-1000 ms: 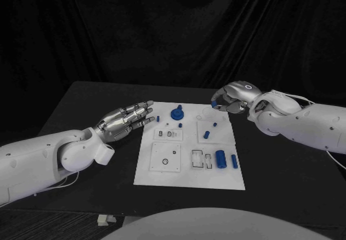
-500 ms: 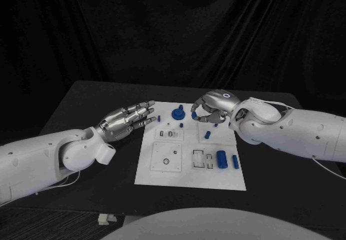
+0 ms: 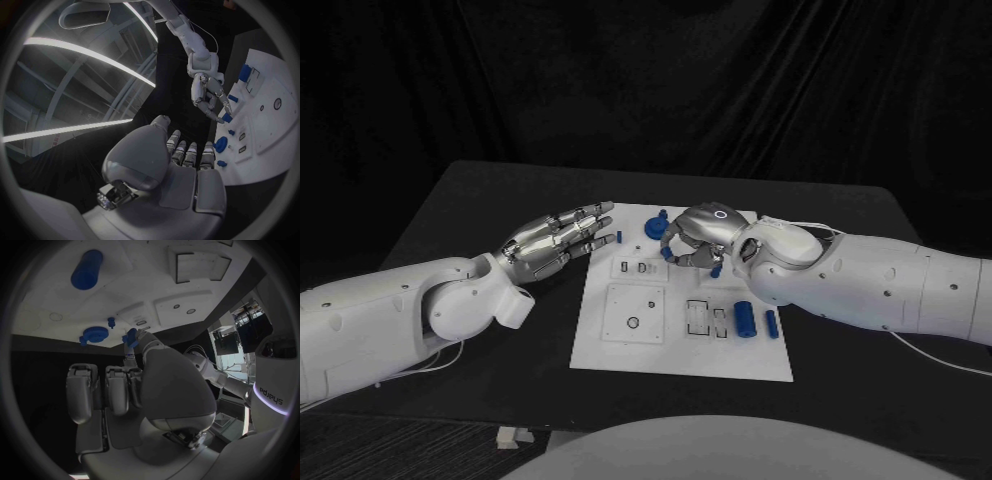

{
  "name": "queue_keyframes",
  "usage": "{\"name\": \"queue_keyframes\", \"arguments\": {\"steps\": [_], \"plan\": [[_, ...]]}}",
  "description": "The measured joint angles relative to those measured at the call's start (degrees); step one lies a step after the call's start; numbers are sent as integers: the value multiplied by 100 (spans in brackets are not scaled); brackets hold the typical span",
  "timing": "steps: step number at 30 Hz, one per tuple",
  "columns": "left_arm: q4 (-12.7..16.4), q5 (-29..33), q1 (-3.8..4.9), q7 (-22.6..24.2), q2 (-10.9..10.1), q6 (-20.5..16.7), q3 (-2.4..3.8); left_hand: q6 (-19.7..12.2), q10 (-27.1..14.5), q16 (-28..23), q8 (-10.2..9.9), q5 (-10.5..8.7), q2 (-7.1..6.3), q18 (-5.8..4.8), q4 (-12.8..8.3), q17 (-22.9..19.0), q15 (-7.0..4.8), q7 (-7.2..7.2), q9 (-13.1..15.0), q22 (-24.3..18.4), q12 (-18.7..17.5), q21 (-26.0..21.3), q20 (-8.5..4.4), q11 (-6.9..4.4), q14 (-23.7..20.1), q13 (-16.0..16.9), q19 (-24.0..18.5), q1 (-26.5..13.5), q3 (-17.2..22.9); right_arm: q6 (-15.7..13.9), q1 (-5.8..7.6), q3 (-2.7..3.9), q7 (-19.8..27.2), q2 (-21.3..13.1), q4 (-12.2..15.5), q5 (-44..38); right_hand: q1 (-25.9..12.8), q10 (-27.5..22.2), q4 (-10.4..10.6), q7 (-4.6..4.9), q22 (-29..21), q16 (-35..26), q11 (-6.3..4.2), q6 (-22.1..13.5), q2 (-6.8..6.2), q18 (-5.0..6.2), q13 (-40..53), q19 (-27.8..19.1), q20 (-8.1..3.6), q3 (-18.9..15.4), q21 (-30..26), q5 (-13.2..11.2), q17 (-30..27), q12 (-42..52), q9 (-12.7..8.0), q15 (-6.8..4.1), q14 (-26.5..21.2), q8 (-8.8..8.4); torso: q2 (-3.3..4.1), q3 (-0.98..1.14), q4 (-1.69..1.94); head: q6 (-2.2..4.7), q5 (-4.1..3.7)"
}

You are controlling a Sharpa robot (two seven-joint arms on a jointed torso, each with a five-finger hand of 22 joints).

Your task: Assemble the parts on the task board

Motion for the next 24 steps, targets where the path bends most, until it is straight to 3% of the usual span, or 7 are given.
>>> {"name": "queue_keyframes", "arguments": {"steps": [24], "plan": [[-9, 0, 0, -13, 31, 26, 1, 0, 0, 0, 21, 0, 0, 0, 0, 0, 0, 0, 0, 1, 0, 0, 0, 0, 0, -1, 0, 0, 0, 141, -96, 2, -247, 278, -270, -165, -26, -1, 0, 3, -1, 0, 41, -5, 25, 0, -1, 1, 41, -1, -22, -8, 0, 0, 19, 36, -6, -55, -1, 0, -3, 0, -3]]}}
